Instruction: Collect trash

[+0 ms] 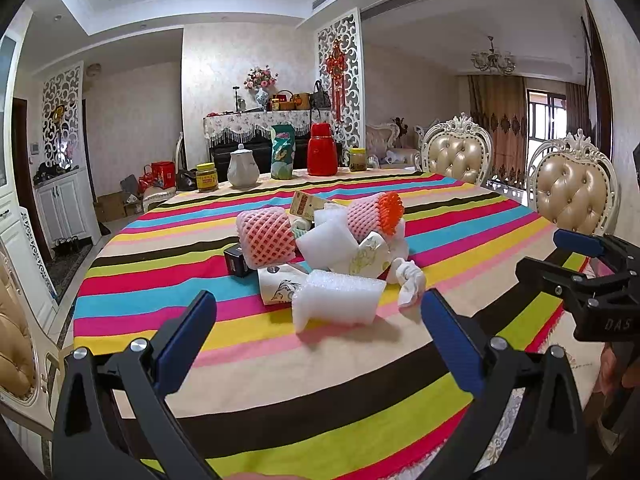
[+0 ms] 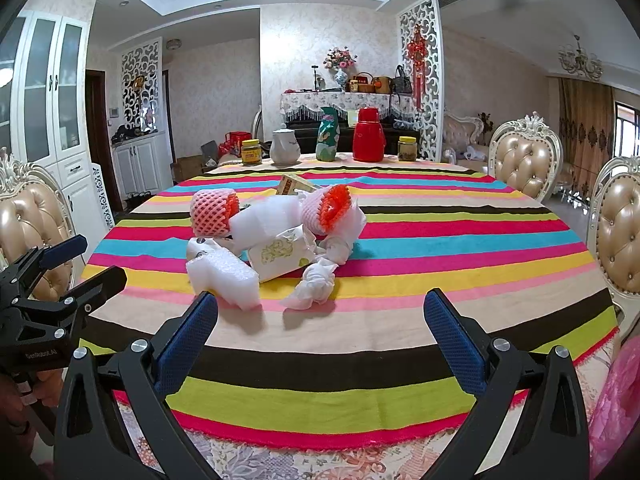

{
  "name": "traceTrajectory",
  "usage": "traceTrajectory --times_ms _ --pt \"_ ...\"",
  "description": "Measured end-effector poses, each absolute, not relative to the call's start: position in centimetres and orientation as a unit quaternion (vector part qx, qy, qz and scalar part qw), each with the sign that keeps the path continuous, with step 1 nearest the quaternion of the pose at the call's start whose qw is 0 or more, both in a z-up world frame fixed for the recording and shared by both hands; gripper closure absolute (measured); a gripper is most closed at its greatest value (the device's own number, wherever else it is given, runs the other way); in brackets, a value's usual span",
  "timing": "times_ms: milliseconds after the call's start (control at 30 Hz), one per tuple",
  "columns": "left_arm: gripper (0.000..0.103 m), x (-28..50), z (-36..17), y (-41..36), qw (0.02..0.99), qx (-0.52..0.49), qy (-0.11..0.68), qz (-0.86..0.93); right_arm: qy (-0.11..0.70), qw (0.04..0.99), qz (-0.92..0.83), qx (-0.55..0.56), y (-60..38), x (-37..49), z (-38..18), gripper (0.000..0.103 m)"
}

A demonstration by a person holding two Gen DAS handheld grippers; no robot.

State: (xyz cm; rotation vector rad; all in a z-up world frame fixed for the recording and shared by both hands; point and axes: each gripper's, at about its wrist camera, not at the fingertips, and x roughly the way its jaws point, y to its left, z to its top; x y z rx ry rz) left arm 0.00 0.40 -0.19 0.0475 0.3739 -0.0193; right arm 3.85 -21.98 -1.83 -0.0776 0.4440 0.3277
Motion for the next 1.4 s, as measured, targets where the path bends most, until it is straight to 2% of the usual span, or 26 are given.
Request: traceTrajectory --times_ms 1400 --pt "0.004 -0.2 -0.6 0.7 0.982 0.021 0.189 -0.011 0.22 0.961 0.165 -0.028 -20.9 3.8 -2.6 0.007"
